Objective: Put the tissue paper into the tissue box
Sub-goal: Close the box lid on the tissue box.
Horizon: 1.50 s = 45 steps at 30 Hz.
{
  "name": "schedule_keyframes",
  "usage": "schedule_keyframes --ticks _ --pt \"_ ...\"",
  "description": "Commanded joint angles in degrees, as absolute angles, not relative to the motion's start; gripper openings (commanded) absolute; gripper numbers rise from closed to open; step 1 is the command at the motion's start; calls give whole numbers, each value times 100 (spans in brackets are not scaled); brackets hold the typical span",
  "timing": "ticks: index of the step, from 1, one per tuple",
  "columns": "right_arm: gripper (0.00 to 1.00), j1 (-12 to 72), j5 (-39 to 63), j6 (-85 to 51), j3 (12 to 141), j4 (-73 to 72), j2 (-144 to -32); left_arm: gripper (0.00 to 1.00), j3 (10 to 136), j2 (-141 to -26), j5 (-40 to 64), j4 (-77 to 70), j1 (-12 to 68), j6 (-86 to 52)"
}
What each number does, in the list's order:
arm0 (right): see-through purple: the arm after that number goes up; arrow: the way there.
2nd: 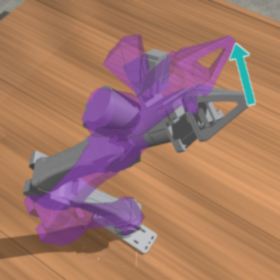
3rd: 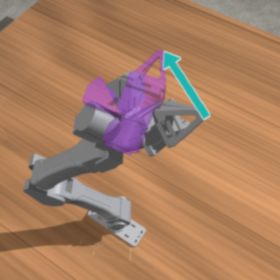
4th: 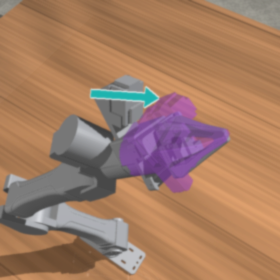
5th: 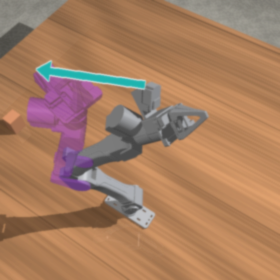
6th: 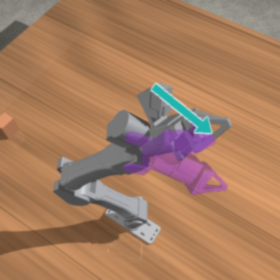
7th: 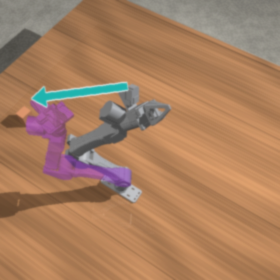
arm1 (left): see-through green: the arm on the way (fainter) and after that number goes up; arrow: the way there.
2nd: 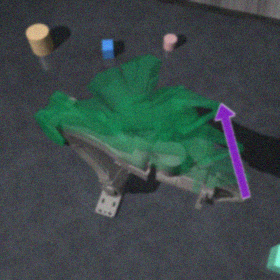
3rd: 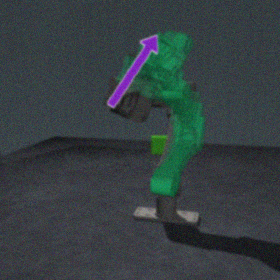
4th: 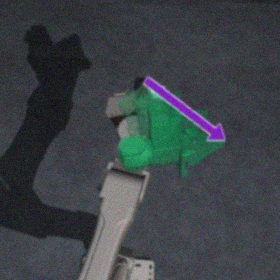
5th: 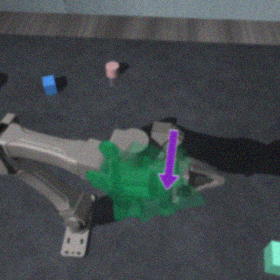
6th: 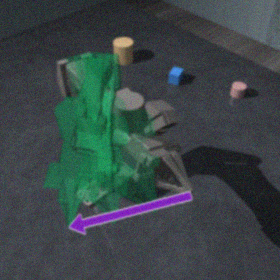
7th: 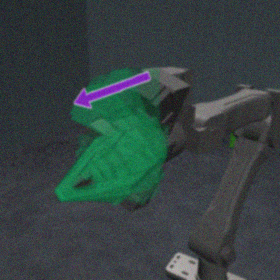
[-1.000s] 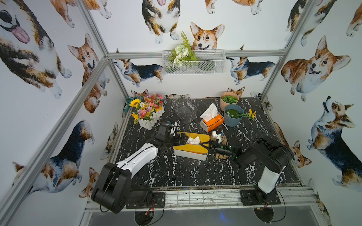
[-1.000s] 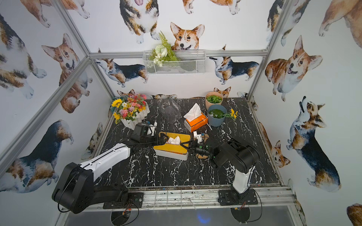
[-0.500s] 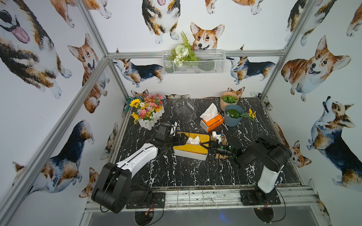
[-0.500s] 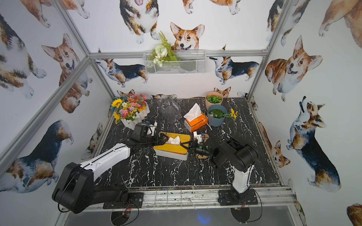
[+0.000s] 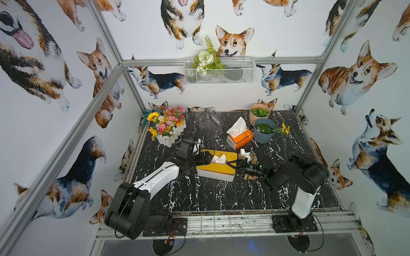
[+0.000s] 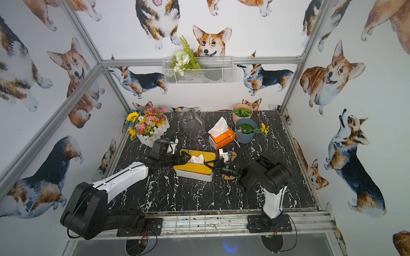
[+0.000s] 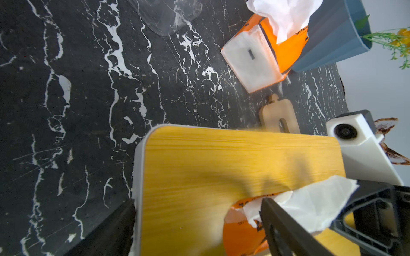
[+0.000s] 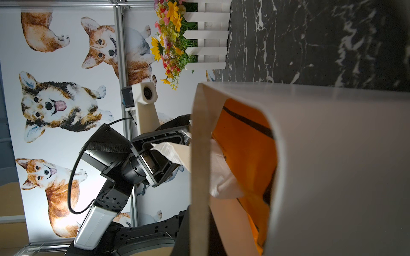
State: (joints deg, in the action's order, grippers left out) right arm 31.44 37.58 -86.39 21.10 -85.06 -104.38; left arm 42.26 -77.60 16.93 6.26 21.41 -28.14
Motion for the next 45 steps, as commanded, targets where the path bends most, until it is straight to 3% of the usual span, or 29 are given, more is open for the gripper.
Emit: schedule_keyframes --ticks 1,15,37,45 --pt "0 3138 3779 -8585 2092 -8605 -10433 91 4236 -7739 1745 553 2139 -2760" --pt "0 3138 3709 -8271 2177 -7878 -10068 90 4228 -7733 1794 531 2134 -2767" --pt "0 3200 3700 -8397 2241 -8050 -10318 82 4245 -7935 2073 448 2131 -2782" --pt "0 3222 3681 -8441 2215 -8120 -10411 71 4258 -7980 2057 543 2141 -2742"
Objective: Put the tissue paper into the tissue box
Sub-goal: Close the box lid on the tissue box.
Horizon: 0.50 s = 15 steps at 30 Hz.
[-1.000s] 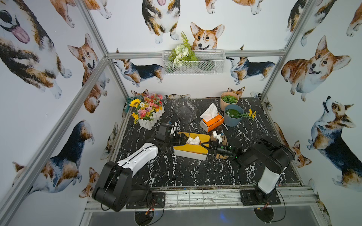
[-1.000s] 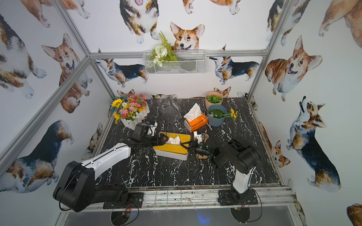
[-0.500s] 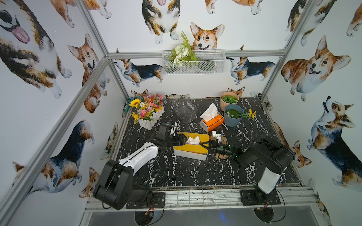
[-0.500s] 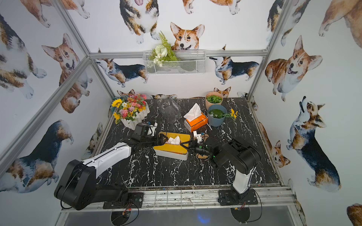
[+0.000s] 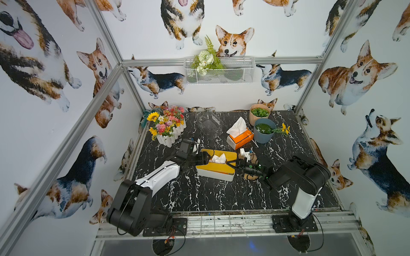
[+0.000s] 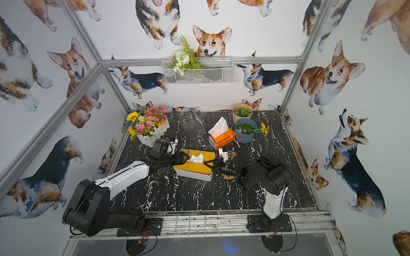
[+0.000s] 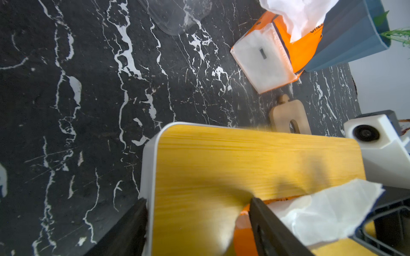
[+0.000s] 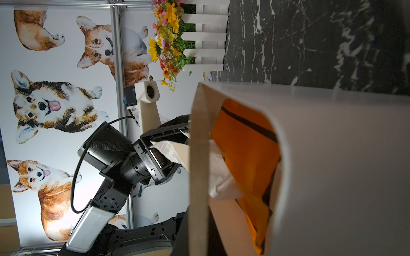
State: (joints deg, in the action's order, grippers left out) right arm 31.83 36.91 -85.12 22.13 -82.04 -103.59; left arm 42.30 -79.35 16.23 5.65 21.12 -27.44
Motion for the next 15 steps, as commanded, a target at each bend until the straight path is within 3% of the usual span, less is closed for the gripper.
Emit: schedule_keyframes --ticks 1,6,15 --pt "0 3220 3682 -8446 2215 -8121 -10422 68 4255 -7989 2055 556 2142 -2738" --pt "0 3221 3674 -8464 2215 -8130 -10432 59 4254 -7998 2010 613 2145 -2726" --pt "0 3245 3665 -8404 2249 -7938 -10357 52 4219 -7915 1790 697 2164 -2746"
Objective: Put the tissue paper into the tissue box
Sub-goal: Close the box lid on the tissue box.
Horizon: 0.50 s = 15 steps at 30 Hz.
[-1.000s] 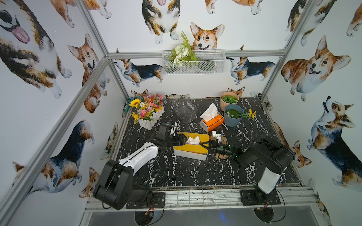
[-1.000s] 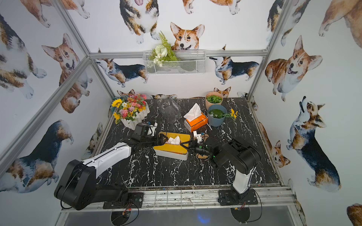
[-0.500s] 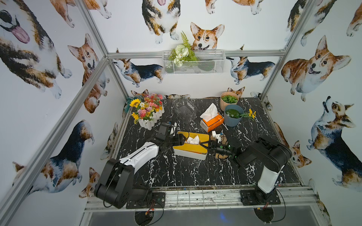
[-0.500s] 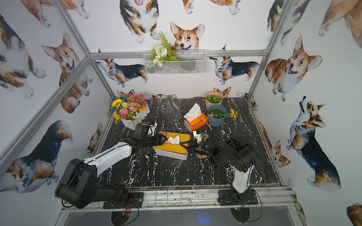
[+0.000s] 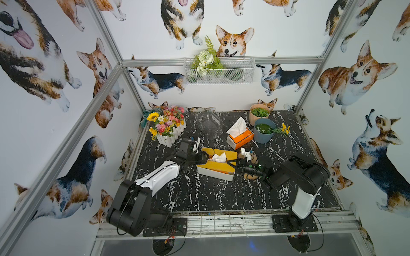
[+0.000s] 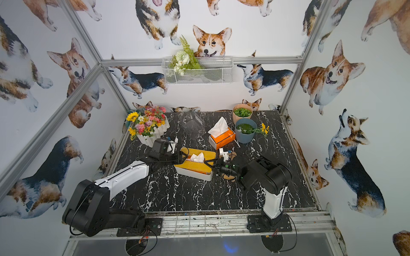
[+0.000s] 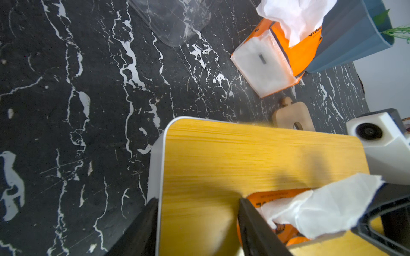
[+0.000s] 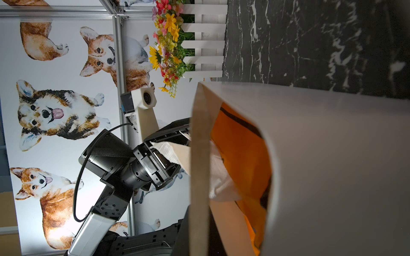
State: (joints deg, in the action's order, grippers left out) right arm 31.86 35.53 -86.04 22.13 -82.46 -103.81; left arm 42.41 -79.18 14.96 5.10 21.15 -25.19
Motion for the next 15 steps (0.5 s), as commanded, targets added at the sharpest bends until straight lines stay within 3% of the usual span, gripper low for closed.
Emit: schedule_keyframes --ticks 1,4,15 --pt "0 3250 3665 -8378 2258 -7884 -10332 52 4219 -7904 1764 687 2163 -2758" --pt "1 3260 3648 -8267 2284 -7669 -10227 49 3966 -7871 1667 652 2180 -2840" --pt "25 3259 3639 -7907 2379 -6938 -9832 38 3621 -7744 1543 394 2228 -3128"
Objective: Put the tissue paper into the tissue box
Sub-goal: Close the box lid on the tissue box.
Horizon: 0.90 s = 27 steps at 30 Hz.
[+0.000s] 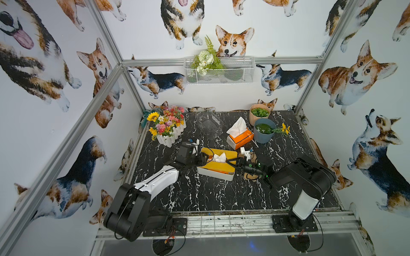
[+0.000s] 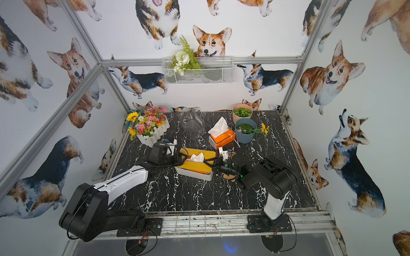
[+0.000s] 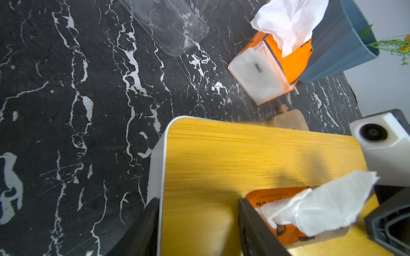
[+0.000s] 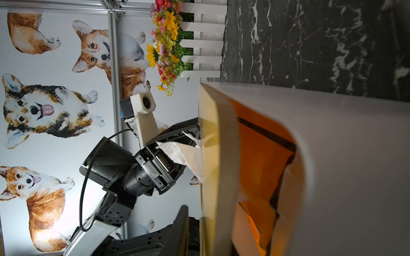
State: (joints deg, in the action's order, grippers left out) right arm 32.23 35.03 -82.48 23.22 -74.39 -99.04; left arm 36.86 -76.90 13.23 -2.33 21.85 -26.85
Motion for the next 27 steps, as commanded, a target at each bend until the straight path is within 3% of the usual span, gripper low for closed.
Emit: schedule_keyframes --ticks 1,7,27 --pt "26 3252 3632 -7841 2402 -6821 -9767 38 3621 -7735 1526 392 2225 -3122" --pt "34 3219 3527 -7229 2611 -5634 -9237 37 3630 -7682 1462 403 2224 -3113" --pt "44 2416 3279 -5899 2599 -2855 -7164 37 3834 -7647 1491 500 2246 -2953"
